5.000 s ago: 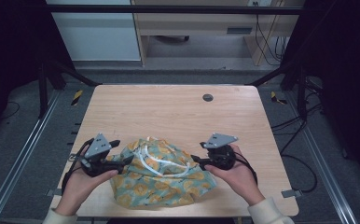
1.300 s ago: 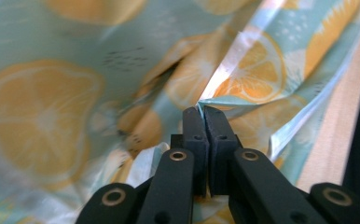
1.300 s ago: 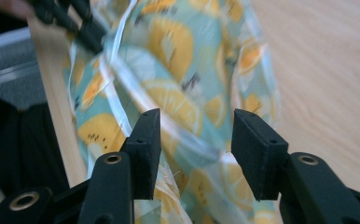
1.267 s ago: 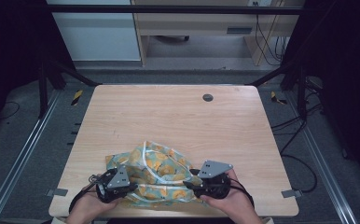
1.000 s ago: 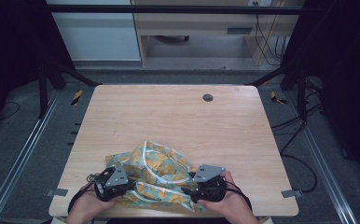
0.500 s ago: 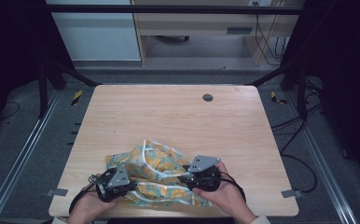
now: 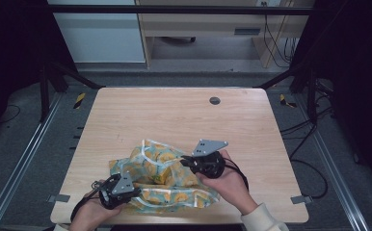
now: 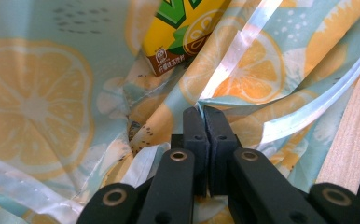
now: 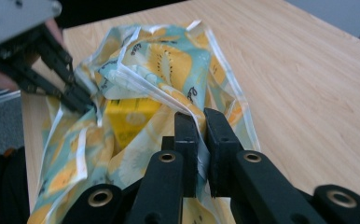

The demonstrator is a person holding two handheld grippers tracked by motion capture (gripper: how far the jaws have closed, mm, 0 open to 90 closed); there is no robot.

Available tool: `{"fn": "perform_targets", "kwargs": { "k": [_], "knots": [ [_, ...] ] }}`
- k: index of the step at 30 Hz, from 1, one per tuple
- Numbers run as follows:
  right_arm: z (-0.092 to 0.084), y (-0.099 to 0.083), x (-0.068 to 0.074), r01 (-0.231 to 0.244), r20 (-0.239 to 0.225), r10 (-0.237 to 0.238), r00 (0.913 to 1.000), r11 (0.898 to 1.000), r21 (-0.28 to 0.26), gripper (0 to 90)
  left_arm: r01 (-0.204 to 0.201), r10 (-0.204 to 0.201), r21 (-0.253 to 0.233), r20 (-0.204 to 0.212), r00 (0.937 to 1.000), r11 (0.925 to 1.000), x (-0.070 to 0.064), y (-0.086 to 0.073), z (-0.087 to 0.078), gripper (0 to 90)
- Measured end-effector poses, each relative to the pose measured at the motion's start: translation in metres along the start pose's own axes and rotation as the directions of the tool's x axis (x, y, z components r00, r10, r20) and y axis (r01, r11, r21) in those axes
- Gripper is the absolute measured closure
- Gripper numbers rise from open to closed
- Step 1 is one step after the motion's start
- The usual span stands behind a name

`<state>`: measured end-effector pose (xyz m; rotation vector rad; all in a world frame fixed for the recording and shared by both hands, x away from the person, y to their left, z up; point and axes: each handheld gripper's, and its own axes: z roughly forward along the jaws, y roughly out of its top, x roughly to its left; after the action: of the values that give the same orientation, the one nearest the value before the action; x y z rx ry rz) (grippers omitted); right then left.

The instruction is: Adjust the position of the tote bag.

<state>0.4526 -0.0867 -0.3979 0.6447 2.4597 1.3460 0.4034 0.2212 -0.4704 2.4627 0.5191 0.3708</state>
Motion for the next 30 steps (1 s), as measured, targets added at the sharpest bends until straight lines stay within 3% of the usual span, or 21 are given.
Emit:
{"fn": "perform_targets", "kwargs": {
  "k": [10,13,17,20,24,30],
  "knots": [
    [0.014,0.021,-0.021,-0.057,0.007,0.057,0.9983,0.997,-0.045,87.1,0.003,-0.003,-0.003,-0.024,0.9997,1.0,0.001,0.0,-0.002,89.2],
    [0.016,0.026,-0.028,-0.07,0.026,0.072,0.9971,0.995,-0.064,88.3,0.03,-0.032,-0.039,-0.04,0.9987,0.9988,0.003,0.0,-0.005,89.6],
    [0.02,0.03,-0.036,-0.093,0.056,0.097,0.9937,0.993,-0.078,88.5,0.037,-0.039,-0.042,-0.042,0.9984,0.9984,0.004,-0.001,-0.006,89.6],
    [0.026,0.027,-0.042,-0.115,0.071,0.119,0.9904,0.992,-0.054,88.5,0.023,-0.024,-0.022,-0.031,0.9992,0.9995,0.003,-0.001,-0.005,89.7],
    [0.037,0.015,-0.05,-0.141,0.081,0.138,0.987,0.99,0.021,88.2,0.002,-0.002,0.018,-0.024,0.9997,0.9998,0.001,-0.001,0.0,89.7],
    [0.05,-0.001,-0.06,-0.169,0.109,0.158,0.9813,0.981,0.096,88.2,0.005,-0.004,0.03,-0.033,0.9994,0.9995,0.001,-0.002,0.001,89.4]
  ]
}}
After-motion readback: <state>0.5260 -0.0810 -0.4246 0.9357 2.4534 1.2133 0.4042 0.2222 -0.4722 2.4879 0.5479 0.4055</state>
